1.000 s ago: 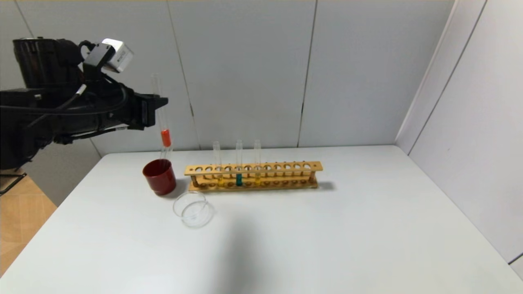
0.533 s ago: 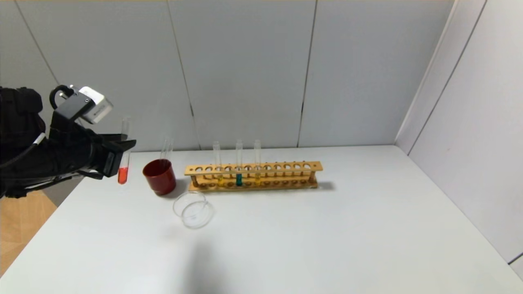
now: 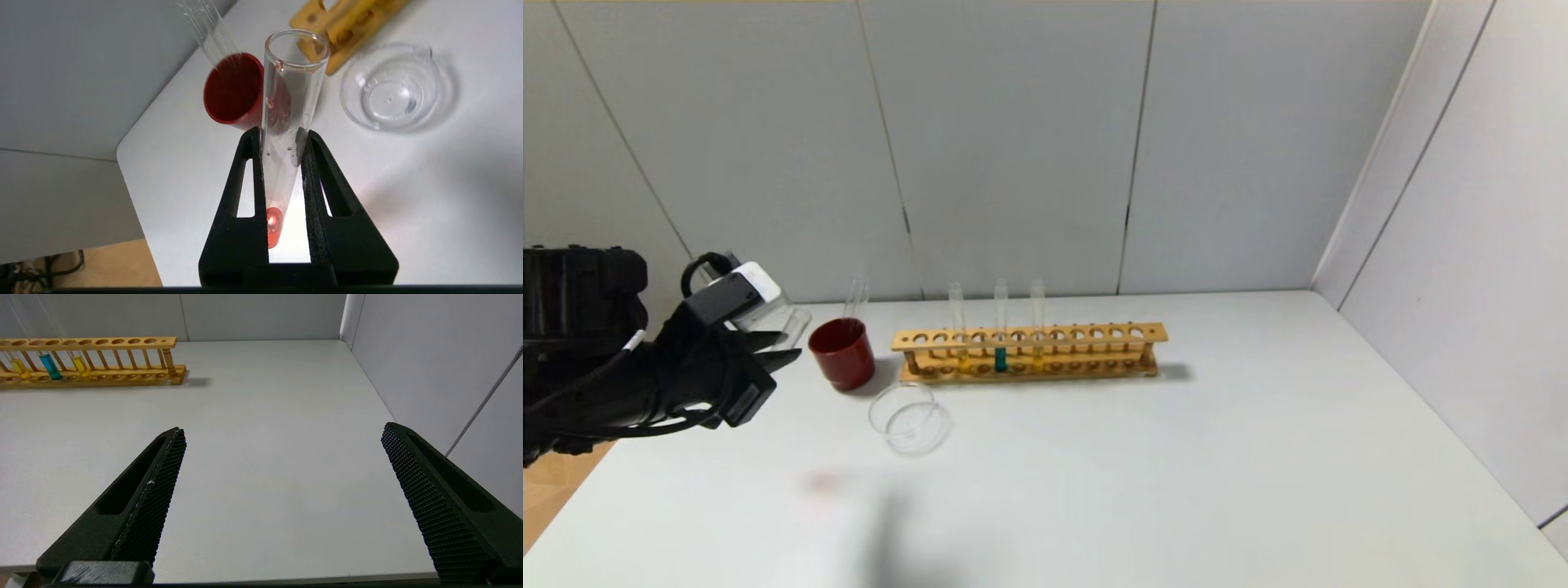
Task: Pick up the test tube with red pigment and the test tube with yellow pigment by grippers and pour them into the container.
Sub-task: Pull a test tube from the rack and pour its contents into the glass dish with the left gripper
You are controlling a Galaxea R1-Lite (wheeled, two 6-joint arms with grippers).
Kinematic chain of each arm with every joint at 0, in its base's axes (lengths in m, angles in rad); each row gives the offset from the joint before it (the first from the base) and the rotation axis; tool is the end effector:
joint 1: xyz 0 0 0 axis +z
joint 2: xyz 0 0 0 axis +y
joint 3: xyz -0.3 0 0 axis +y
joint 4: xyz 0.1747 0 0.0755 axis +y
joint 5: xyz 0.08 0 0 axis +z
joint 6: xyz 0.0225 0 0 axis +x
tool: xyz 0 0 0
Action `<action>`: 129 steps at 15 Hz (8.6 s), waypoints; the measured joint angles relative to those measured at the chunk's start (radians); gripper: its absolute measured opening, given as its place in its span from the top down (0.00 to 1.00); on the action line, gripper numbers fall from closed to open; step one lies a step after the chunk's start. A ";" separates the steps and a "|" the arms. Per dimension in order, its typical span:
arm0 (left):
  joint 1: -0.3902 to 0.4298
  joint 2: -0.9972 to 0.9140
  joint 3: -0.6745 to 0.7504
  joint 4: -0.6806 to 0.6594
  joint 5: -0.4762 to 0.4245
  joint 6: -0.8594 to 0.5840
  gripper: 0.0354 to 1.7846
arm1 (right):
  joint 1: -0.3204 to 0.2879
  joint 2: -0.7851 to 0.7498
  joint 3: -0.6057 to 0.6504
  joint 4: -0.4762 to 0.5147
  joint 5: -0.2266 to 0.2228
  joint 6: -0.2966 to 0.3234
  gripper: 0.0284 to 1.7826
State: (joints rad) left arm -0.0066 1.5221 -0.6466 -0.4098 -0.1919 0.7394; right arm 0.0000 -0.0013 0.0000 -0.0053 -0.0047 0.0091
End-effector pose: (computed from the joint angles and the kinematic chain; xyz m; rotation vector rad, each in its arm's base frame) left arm 0.2465 -0.0059 0.1680 0.6803 0.3699 -0.3565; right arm -0.0229 -0.0001 0.0760 0.0091 -0.0066 -0.0047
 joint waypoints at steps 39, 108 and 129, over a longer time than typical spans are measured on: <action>-0.144 0.341 -0.003 -0.255 0.279 0.683 0.84 | 0.000 0.000 0.000 0.000 0.000 0.000 0.02; -0.275 0.408 -0.091 -0.253 0.595 1.145 0.84 | 0.000 0.000 0.000 0.000 0.000 0.000 0.02; -0.326 0.394 -0.085 -0.256 0.678 1.207 0.84 | 0.000 0.000 0.000 0.000 0.000 0.000 0.02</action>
State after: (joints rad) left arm -0.3328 1.9162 -0.7313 -0.6653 0.4864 1.9460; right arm 0.0000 -0.0013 0.0000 -0.0057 -0.0043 0.0091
